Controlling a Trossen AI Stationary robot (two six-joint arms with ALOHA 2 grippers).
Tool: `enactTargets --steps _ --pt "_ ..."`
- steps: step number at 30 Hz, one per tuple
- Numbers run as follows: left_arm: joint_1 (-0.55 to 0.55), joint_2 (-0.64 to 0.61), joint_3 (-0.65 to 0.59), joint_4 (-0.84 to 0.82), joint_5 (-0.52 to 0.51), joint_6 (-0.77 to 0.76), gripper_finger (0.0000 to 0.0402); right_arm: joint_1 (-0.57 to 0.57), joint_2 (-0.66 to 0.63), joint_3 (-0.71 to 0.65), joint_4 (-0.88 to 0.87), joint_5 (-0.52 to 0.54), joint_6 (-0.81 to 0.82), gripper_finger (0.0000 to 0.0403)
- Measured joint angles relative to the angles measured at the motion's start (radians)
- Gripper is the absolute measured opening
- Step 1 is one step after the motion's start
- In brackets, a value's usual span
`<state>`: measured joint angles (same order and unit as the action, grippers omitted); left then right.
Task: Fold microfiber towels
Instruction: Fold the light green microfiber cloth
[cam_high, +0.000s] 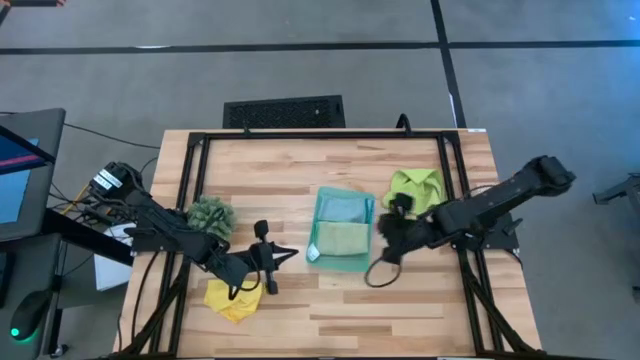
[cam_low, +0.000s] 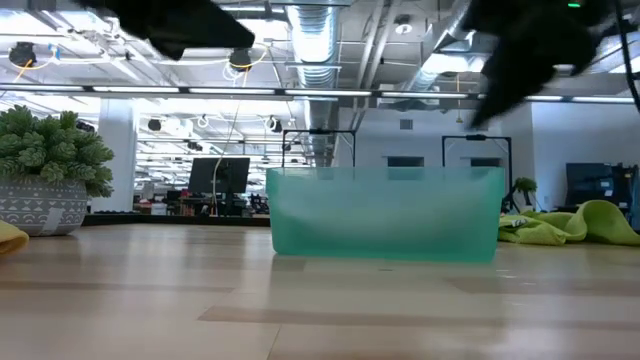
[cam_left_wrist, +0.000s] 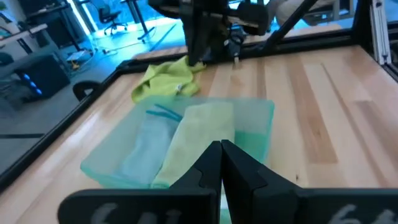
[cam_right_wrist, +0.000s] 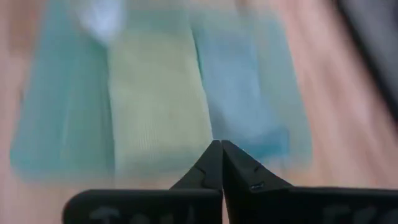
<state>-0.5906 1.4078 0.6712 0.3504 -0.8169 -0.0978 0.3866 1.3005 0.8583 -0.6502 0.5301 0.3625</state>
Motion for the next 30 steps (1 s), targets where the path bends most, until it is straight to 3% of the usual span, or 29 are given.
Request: enactTargets --steps 3,6,12,17,20,24,30 --pt "-0.001 0.000 0.025 -0.001 0.000 0.023 0.0000 0.027 -0.063 -0.036 -0.201 -0.057 0.219 0.0044" --pt "-0.001 0.000 0.043 0.002 0.000 0.046 0.0000 0.045 -0.106 -0.113 -0.271 -0.114 0.289 0.0063" --pt "-0.001 0.000 0.045 -0.068 0.000 -0.076 0.0000 -0.031 -0.148 -0.277 -0.202 -0.195 0.312 0.0100" --pt "0.025 0.001 0.045 -0.157 -0.017 -0.109 0.0000 -0.185 -0.151 -0.362 -0.083 -0.201 0.322 0.0122" --pt "0.064 0.001 0.045 -0.185 -0.028 -0.089 0.0000 -0.290 -0.140 -0.397 0.032 -0.285 0.249 0.0127" --pt "0.131 0.001 0.045 -0.213 -0.023 -0.070 0.0000 -0.398 -0.105 -0.401 0.072 -0.331 0.164 0.0106" --pt "0.214 0.001 0.045 -0.228 0.046 -0.017 0.0000 -0.418 -0.069 -0.395 0.119 -0.370 0.082 0.0013"
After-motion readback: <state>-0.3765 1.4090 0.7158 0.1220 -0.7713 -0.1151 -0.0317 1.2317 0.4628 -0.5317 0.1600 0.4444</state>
